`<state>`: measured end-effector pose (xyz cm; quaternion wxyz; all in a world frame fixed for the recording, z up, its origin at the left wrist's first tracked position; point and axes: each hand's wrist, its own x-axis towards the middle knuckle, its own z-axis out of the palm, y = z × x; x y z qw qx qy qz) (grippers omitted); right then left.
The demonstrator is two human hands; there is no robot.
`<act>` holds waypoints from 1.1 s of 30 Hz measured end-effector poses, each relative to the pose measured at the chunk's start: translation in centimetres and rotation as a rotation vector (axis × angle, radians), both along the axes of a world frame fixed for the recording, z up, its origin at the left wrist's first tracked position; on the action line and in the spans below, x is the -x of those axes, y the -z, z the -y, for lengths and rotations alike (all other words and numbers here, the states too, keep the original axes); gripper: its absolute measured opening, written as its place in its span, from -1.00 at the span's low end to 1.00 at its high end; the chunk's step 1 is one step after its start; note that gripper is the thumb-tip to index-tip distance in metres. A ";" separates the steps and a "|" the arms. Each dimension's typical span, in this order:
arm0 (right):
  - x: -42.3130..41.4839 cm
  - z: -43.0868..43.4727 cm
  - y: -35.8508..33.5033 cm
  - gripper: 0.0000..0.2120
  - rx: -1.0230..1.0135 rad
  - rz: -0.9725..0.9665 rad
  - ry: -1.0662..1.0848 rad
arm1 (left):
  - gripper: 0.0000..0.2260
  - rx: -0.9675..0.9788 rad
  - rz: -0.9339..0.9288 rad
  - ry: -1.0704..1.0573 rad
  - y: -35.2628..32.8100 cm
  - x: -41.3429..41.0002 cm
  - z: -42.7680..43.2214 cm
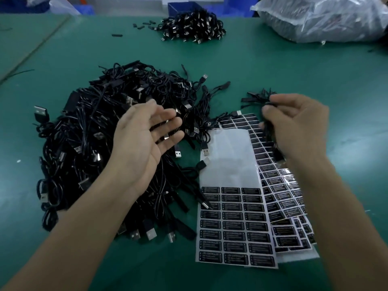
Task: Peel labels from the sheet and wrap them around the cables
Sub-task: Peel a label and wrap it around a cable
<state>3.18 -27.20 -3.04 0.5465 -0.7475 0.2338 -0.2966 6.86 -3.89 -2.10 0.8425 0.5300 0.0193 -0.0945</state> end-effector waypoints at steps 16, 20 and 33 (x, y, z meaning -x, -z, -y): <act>-2.8 2.7 -0.6 -0.72 0.752 -0.487 0.166 | -0.81 -0.175 0.057 -0.017 0.4 0.1 0.1; -2.7 -1.2 -0.3 -0.73 0.933 -0.401 0.125 | -0.80 -0.176 0.042 -0.032 0.6 0.0 0.0; -5.5 -5.3 3.1 -0.51 0.863 -0.651 -0.329 | -0.76 -0.188 0.024 -0.041 0.7 -0.1 0.1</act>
